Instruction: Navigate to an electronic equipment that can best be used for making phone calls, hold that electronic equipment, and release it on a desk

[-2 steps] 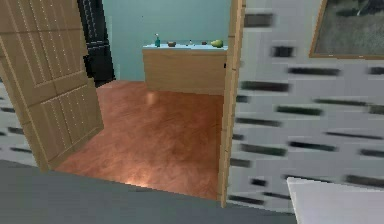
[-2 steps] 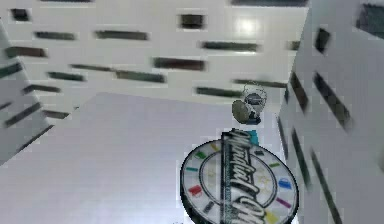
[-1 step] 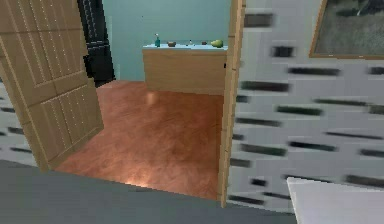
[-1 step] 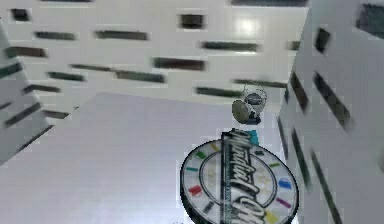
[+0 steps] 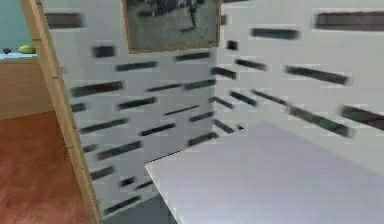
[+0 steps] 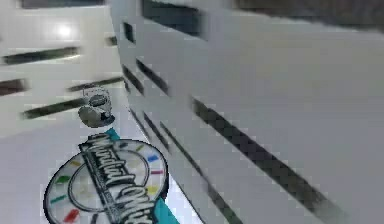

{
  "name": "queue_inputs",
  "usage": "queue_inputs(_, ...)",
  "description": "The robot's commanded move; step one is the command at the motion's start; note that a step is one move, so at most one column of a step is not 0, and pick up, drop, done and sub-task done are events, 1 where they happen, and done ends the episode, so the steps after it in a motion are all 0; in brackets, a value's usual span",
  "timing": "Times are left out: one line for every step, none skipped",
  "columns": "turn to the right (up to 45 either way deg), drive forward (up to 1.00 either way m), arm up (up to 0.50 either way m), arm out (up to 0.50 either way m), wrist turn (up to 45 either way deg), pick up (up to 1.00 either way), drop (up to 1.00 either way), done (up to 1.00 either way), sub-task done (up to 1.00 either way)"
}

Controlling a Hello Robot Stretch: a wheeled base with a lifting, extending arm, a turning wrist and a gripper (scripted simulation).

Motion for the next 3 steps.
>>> queue_inputs(42.0, 0.0, 0.0, 0.0, 0.0, 0.0, 0.0, 0.0, 0.0)
queue_inputs(-45.0, 0.0, 0.0, 0.0, 0.0, 0.0, 0.0, 0.0, 0.0)
queue_inputs(-24.0, 0.0, 0.0, 0.0, 0.0, 0.0, 0.0, 0.0, 0.0)
